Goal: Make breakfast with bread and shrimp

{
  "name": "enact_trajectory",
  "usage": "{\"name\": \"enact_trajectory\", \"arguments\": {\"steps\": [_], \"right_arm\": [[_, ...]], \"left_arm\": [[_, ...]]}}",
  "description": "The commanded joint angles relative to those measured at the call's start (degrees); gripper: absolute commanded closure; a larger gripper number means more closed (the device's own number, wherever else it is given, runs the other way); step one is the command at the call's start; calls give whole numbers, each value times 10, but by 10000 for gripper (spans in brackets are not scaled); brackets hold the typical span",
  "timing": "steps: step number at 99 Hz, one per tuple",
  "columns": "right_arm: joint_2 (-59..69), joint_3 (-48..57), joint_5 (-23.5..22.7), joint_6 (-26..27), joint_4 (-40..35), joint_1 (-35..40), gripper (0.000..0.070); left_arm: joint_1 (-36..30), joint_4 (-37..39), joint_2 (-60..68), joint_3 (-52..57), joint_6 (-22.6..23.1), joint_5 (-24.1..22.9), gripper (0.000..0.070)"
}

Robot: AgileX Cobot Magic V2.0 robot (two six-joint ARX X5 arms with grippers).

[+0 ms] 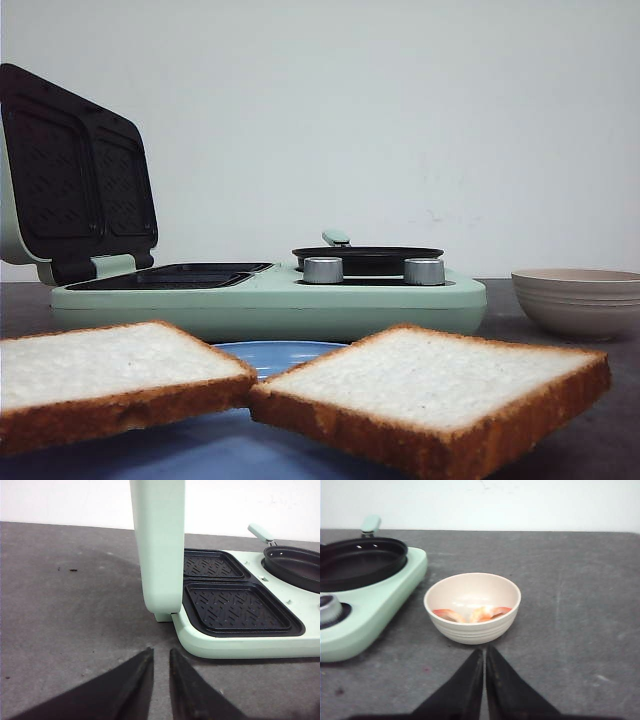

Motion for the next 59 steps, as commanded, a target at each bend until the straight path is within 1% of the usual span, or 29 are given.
{"name": "enact_trajectory", "arguments": {"steps": [1, 5, 16, 20, 25, 31, 37, 44, 51, 59], "right_arm": [[0, -2, -3, 52, 6, -1, 700], [0, -2, -6, 75, 6, -1, 700], [0, 0, -7, 109, 6, -1, 700], [0, 1, -15, 123, 6, -1, 700], [0, 6, -24, 130, 6, -1, 700], [0, 17, -37, 130, 5, -1, 700], [0, 37, -49, 139, -10, -1, 700], [1, 71, -51, 144, -53, -1, 700], [2, 104, -44, 152, -91, -1, 700], [15, 134, -45, 169, -98, -1, 700]], "left_arm": [[1, 7, -1, -10, -30, 2, 677], [1, 11, -1, -10, -57, 4, 677], [1, 35, -1, -8, -143, 4, 688], [1, 45, -1, -5, -172, 4, 688], [1, 57, -1, -1, -209, 3, 688], [1, 73, -1, 5, -239, 1, 688], [1, 89, -1, 14, -257, 1, 687], [1, 86, -1, 34, -273, 4, 687], [1, 66, 2, 63, -273, 6, 686], [1, 26, 16, 104, -263, 5, 685]]}}
